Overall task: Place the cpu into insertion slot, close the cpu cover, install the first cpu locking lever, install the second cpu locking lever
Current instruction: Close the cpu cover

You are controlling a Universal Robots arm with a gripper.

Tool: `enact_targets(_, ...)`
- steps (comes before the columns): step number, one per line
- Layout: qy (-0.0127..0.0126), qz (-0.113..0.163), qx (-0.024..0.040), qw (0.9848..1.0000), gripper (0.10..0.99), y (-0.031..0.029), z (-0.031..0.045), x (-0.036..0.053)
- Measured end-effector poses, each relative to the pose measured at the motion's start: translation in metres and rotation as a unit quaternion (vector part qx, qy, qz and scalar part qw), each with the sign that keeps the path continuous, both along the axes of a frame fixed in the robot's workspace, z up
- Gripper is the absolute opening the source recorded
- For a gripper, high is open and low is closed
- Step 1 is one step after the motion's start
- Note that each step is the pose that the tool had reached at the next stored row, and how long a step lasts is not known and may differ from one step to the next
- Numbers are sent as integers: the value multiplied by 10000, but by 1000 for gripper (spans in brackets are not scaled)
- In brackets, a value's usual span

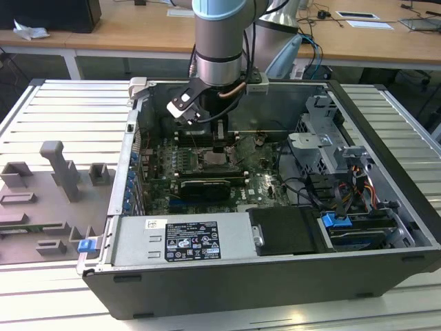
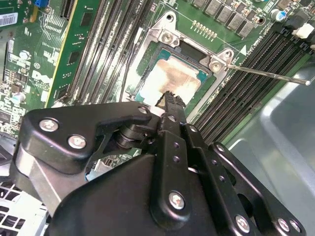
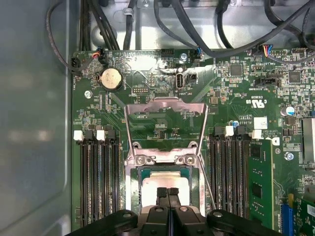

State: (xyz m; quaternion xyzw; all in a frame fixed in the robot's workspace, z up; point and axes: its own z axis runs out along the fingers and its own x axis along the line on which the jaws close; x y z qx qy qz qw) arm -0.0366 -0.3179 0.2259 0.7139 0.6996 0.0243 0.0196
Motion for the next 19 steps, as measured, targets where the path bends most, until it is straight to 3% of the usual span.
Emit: enact_targets(19, 0, 0, 0, 10000, 106, -1, 26, 43)
